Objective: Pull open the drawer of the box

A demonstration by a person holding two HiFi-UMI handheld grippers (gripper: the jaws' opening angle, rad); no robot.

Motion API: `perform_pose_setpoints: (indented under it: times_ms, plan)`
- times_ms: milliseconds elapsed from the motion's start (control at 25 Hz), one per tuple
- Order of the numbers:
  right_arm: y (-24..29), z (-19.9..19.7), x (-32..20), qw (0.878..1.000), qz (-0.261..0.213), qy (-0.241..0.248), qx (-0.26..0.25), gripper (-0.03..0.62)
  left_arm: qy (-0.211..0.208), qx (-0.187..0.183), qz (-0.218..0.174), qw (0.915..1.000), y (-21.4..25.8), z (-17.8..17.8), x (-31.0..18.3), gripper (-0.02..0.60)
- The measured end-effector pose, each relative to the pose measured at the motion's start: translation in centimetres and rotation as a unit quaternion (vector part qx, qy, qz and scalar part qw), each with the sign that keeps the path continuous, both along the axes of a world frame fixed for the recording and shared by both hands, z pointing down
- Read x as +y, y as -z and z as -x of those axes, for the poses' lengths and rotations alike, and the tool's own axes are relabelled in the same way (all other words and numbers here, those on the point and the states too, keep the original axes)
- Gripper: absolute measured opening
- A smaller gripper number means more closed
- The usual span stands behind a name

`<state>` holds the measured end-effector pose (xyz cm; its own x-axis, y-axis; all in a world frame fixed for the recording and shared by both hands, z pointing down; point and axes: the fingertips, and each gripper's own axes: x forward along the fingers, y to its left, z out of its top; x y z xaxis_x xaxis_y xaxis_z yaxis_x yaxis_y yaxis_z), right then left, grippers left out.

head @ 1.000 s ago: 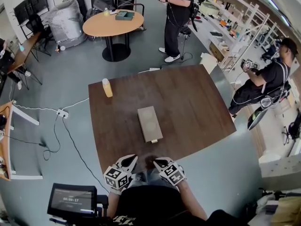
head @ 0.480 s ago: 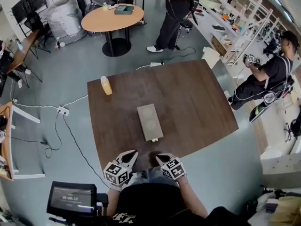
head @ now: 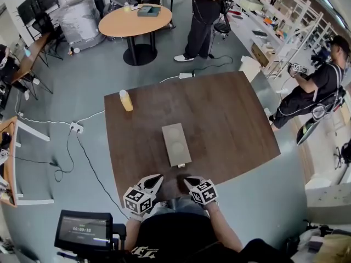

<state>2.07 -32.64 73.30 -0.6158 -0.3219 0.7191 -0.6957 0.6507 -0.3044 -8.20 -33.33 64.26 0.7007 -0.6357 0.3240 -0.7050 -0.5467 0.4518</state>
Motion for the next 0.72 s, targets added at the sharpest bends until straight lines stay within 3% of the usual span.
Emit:
perform_pose_setpoints:
  times_ms: [320,720]
  plan:
    - [-1.5,-0.9,-2.0,0.994,0.055,-0.053,-0.078,-0.012,0.012,-0.008,0.009,0.9999,-0.3,-0.3,-0.3,0.005]
    - [-3.5,-0.9,-3.7,0.982,0.111,-0.085,-0.128,-0.012,0.038,-0.016,0.020,0.9990,0.2,0.4,-0.2,0.005]
